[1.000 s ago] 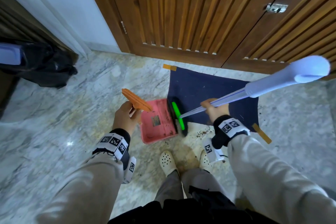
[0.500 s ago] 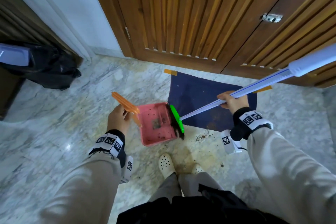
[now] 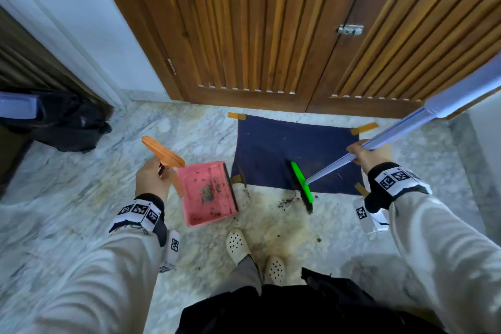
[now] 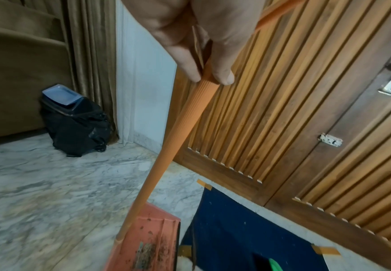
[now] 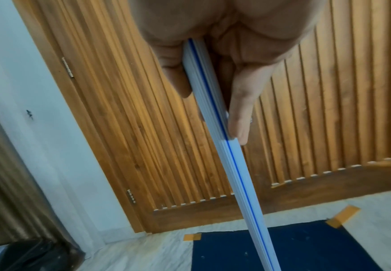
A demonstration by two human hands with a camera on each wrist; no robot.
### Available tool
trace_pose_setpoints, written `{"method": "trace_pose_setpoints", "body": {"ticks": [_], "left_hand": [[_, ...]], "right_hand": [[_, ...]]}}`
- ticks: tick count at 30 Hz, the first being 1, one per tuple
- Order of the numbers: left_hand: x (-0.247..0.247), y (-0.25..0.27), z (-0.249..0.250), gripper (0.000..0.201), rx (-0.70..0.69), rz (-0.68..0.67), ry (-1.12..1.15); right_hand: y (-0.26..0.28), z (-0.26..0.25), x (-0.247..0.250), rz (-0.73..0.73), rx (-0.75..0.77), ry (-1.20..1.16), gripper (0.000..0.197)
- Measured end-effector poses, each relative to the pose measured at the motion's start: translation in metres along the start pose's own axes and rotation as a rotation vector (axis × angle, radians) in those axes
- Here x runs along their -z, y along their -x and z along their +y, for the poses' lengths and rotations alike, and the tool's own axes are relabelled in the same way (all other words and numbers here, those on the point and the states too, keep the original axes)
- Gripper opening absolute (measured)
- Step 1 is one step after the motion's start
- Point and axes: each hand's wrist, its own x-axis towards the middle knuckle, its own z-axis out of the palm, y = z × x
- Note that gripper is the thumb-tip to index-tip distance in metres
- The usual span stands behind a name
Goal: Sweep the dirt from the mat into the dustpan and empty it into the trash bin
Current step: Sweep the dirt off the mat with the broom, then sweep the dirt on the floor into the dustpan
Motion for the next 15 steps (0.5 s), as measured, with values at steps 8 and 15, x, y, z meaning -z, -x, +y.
{"method": "trace_pose_setpoints", "body": {"ticks": [8,15], "left_hand": [[-0.032,0.037,-0.001,0.013,0.055,-0.062,-0.061],[-0.031,0.037,-0.004,0.013,0.043,-0.096,-0.107]], "right_hand": [[0.049,0.082,0.056,0.218,-0.174,-0.050,0.019],[0.074,0.123,0.001,0.209,-0.326,0.001,0.017]]}}
